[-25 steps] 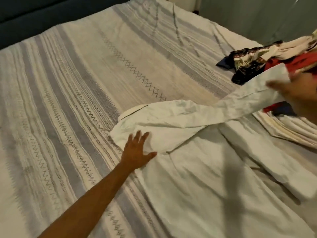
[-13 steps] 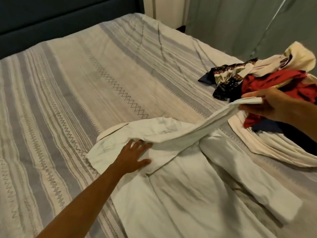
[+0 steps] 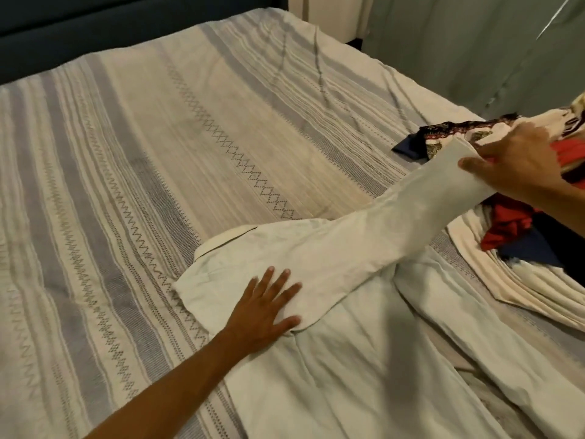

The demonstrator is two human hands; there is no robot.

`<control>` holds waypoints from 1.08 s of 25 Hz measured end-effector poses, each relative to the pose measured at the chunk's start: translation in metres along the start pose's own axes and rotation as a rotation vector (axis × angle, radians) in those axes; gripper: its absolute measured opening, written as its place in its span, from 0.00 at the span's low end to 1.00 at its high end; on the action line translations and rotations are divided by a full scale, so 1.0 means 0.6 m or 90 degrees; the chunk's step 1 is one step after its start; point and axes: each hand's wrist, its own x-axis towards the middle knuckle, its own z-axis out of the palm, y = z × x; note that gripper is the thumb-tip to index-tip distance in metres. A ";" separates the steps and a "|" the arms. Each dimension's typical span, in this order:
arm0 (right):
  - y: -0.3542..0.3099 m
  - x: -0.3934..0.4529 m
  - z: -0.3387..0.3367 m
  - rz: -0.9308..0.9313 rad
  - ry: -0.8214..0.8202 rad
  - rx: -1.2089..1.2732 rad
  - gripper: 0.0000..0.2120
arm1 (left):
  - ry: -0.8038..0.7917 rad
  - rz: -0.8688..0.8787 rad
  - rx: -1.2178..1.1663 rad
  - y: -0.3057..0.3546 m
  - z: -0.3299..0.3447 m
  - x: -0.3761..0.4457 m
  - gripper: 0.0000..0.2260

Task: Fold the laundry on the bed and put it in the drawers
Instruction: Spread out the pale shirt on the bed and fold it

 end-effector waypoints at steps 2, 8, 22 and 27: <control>-0.037 -0.027 -0.011 -0.121 0.010 0.051 0.18 | 0.006 -0.058 -0.015 0.007 0.021 -0.035 0.31; -0.156 -0.297 -0.099 -0.552 0.085 0.169 0.08 | 0.025 -0.089 -0.148 0.025 0.026 -0.066 0.26; 0.087 -0.767 0.161 -0.862 -0.281 -0.174 0.14 | 0.084 -0.609 -1.017 0.159 -0.020 -0.119 0.20; 0.088 -0.816 0.082 -0.827 -0.121 -0.138 0.10 | 0.124 -0.564 -1.029 0.160 -0.063 -0.154 0.15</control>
